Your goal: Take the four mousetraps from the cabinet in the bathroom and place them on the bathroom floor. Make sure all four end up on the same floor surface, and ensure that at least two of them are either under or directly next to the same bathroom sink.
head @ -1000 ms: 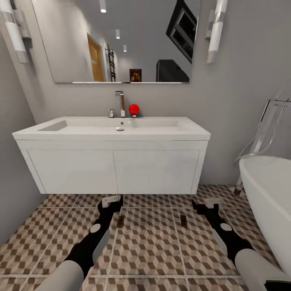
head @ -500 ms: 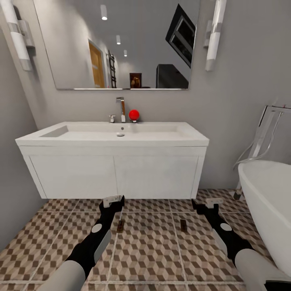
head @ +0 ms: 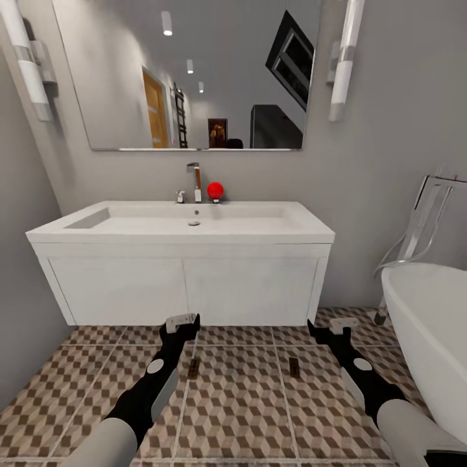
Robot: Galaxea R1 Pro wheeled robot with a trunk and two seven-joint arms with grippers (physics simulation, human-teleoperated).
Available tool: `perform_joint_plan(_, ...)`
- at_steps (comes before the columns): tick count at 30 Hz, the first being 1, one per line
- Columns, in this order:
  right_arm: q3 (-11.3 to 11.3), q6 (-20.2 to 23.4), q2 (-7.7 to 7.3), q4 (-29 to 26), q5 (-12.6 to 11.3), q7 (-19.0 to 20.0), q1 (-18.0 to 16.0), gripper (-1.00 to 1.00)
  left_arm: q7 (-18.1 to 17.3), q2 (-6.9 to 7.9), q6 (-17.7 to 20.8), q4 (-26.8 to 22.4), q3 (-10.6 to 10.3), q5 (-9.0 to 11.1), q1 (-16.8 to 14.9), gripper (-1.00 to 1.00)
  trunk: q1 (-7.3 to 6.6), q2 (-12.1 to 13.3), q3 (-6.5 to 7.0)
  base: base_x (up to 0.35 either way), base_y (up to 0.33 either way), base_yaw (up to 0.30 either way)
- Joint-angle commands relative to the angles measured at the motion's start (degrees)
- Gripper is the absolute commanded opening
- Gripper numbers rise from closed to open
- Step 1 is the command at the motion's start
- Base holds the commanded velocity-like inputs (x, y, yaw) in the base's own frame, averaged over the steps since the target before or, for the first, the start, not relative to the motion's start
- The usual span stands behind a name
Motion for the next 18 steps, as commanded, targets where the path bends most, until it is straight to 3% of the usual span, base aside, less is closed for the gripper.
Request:
perform_joint_plan(1,0.0,-0.2,-0.02,0.0,-0.3,0.3,0.0,1.00,0.4,0.05,-0.3,0.0,-0.4,0.4,0.0,1.00,-0.24,0.4,0.13,0.000,0.000,0.000)
perform_joint_plan(18,0.0,-0.2,-0.01,0.1,-0.3,0.3,0.0,1.00,0.4,0.05,-0.3,0.0,-0.4,0.4,0.0,1.00,-3.97,7.2,3.18,0.000,0.000,0.000)
